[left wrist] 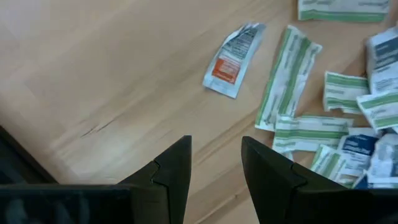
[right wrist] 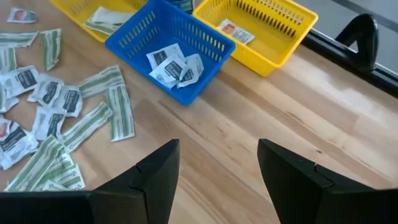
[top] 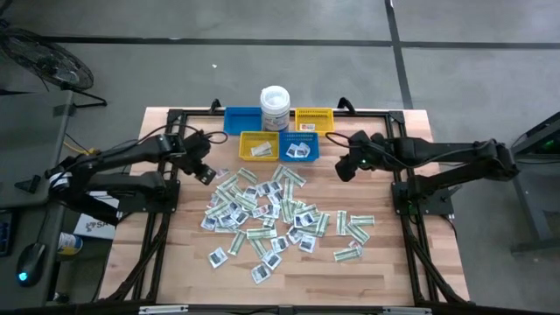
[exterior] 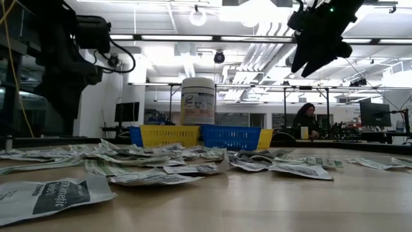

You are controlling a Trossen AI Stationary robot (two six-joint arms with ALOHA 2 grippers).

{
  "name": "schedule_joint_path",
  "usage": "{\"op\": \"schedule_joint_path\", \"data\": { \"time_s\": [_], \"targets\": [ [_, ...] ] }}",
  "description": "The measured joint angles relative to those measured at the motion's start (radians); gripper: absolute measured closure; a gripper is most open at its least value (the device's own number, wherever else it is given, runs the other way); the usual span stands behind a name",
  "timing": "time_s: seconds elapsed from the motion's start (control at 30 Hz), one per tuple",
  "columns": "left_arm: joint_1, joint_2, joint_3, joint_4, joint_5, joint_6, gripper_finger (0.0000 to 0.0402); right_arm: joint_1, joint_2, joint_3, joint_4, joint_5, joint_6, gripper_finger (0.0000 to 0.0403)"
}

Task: Pick & Place First Aid Supplies
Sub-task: Put the orange ointment pack into the right yellow bin

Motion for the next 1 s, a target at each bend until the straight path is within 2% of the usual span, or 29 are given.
{"op": "schedule_joint_path", "data": {
  "time_s": [0.2, 0.5, 0.67, 1.0],
  "targets": [
    [0.000, 0.074, -0.020, 0.022, -0.026, 0.000, 0.0262, 0.000, -0.013, -0.021, 0.046, 0.010, -0.011, 0.0192],
    [0.000, 0.183, -0.028, 0.182, -0.016, -0.044, 0.0262, 0.000, -0.013, -0.021, 0.099, 0.051, -0.068, 0.0192],
    [0.000, 0.254, -0.028, 0.227, -0.053, -0.068, 0.0262, 0.000, -0.013, -0.021, 0.101, 0.058, -0.109, 0.0192],
    [0.000, 0.384, -0.027, 0.328, -0.049, -0.108, 0.0262, 0.000, -0.013, -0.020, 0.111, 0.052, -0.128, 0.0192]
  ]
}}
